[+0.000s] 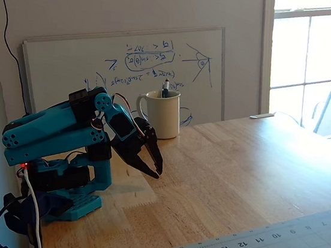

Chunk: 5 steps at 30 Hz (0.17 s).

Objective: Grasp a pen and put it in a mug.

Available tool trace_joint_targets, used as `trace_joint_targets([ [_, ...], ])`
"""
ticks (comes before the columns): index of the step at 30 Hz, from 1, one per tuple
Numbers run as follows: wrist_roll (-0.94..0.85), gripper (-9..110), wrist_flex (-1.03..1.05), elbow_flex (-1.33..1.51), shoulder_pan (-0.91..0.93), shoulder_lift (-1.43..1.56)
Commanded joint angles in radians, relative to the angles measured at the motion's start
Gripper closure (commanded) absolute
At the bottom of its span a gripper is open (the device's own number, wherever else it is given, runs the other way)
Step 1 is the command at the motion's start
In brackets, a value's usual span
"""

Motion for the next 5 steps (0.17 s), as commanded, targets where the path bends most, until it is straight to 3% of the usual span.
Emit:
trace_joint_targets([
  [1, 0.006, 101, -0.012, -0.011, -0.005, 0.026],
  [5, 0.006, 101, -0.012, -0.011, -0.005, 0.026],
])
